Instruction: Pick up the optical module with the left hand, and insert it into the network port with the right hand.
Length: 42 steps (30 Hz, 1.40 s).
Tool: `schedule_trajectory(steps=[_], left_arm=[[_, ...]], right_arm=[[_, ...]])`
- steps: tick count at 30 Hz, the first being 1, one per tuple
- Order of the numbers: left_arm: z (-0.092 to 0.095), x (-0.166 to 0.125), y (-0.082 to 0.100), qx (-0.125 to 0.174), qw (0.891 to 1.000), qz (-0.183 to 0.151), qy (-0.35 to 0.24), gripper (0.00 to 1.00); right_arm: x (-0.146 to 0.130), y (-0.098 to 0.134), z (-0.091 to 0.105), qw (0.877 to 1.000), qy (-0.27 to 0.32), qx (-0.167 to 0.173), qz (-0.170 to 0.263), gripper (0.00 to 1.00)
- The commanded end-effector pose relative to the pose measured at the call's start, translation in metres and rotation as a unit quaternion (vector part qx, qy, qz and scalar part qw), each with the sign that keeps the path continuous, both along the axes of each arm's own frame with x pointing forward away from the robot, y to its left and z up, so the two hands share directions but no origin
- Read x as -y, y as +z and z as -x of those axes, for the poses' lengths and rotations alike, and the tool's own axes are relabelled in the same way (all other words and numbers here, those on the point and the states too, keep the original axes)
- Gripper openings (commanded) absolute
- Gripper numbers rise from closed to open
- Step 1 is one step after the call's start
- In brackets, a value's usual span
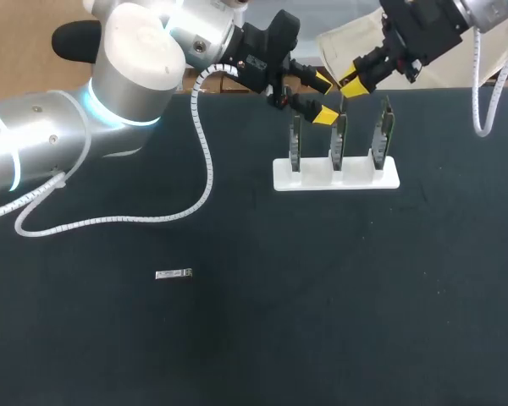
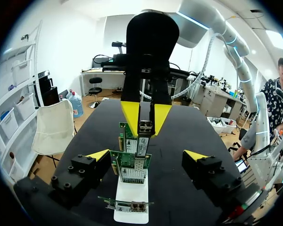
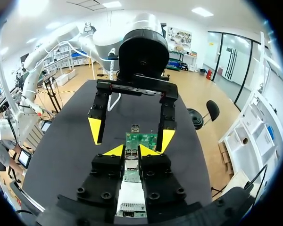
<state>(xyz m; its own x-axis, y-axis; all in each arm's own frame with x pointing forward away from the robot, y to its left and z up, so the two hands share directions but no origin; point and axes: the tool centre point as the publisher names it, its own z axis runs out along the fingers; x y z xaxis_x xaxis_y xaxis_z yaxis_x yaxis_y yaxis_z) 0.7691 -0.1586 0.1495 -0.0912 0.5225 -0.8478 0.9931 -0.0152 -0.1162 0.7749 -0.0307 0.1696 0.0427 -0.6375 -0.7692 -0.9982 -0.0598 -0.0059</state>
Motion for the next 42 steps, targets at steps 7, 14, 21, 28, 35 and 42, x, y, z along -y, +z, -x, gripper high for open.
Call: schedule_trajectory(steps=[7,14,21,28,35,42], left_arm=[[-0.0024,0.0009,0.0004,-0.002,1.000,-0.002,-0.002,1.00],[-0.0024,0.0009,0.0004,-0.002,1.000,-0.002,-0.002,1.00],[-0.0024,0.0009,0.0004,-0.002,1.000,-0.002,-0.002,1.00],[-0.0024,0.0009,0.0004,-0.002,1.000,-0.002,-0.002,1.00],[-0.0024,0.0009,0.0004,-0.002,1.000,-0.002,-0.002,1.00],[-0.0024,0.0009,0.0004,-0.002,1.000,-0.002,-0.002,1.00]], right_arm=[[0.0001,-0.0043,0.0011,1.000,-0.003,-0.004,0.005,0.00],[-0.0005,0.0019,0.0035,1.000,-0.006,0.001,-0.004,0.00],[-0.0003,0.0015,0.0041,1.000,-0.006,0.000,0.000,0.00],[0.0001,-0.0007,0.0023,1.000,-0.009,-0.004,0.003,0.00],[-0.0007,-0.0033,0.0018,1.000,-0.009,-0.007,0.008,0.00],[-0.0007,0.0007,0.0013,1.000,-0.012,-0.009,0.002,0.00]])
